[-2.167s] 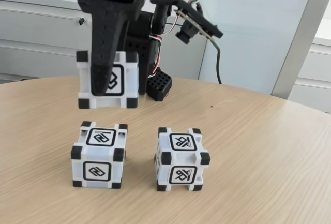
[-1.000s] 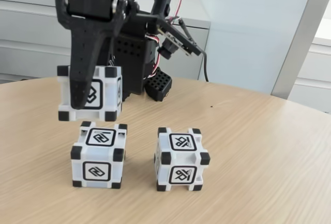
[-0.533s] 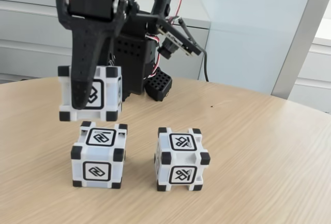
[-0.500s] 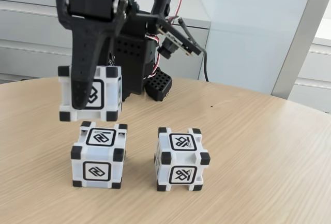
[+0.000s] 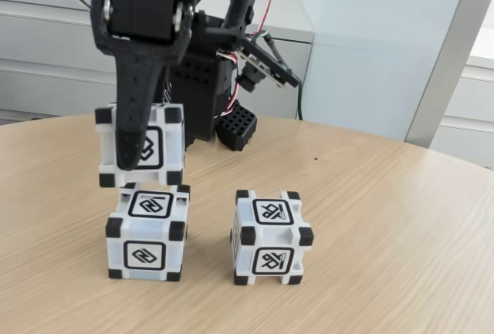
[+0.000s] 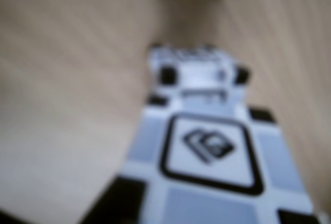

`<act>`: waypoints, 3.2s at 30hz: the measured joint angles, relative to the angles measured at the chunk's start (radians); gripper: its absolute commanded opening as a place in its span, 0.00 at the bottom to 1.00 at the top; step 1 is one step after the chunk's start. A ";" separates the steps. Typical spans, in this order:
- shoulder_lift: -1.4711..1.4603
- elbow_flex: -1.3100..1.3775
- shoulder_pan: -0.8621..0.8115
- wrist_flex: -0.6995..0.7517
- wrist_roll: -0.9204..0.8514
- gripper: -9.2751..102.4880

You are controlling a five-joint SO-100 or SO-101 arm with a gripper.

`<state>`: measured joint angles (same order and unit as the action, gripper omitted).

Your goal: Stack cubes from left to right.

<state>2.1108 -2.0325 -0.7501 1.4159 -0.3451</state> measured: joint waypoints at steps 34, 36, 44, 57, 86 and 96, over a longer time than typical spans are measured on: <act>0.000 -0.003 0.002 -0.081 0.034 0.20; 0.000 -0.003 0.002 -0.081 0.034 0.20; -0.037 -0.054 0.002 -0.087 0.006 0.20; -0.058 -0.060 -0.003 -0.089 0.006 0.41; 0.310 -0.060 0.003 -0.080 0.015 0.45; 0.512 -0.060 0.187 -0.081 0.110 0.45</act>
<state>2.6231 -2.0923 -0.5630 1.3346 -0.2347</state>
